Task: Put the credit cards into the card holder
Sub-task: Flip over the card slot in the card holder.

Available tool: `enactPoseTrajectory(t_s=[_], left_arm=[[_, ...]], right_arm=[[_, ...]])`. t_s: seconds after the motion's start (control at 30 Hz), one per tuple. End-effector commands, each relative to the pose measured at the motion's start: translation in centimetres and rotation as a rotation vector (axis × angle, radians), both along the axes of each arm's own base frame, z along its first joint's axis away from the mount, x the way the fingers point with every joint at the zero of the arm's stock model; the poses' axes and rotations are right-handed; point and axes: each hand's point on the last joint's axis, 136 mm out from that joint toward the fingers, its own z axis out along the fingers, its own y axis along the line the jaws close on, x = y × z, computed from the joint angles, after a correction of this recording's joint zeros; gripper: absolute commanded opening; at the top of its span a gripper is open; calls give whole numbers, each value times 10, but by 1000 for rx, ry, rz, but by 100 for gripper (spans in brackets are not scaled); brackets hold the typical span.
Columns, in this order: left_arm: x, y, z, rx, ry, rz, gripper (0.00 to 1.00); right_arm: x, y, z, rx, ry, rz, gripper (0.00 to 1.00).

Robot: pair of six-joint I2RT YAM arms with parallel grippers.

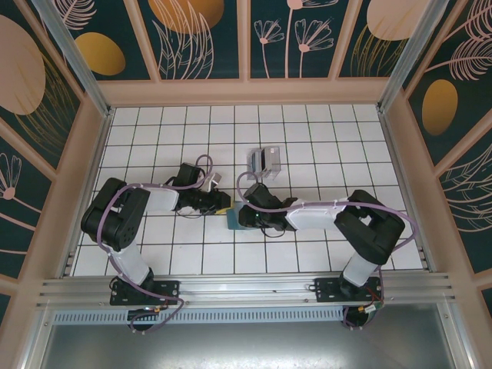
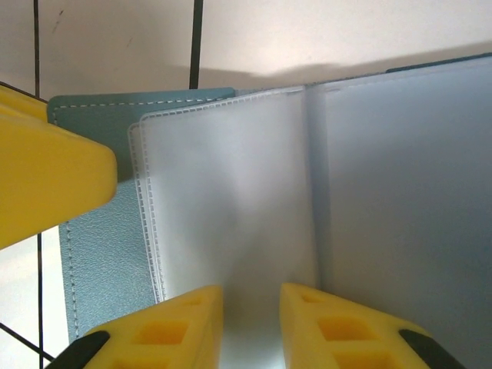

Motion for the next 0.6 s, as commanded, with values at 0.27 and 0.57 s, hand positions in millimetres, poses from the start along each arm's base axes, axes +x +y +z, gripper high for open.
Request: enactPoseTrajectory(t_s=[0.27,0.57], left_arm=[[5,-9,14,-68,-37,-19,0],[11,-10,15,-64,-46,-13,5]], right_arm=[[-14,-5,-16,65,74,21,23],[-18,8,-5,152,57,78,23]])
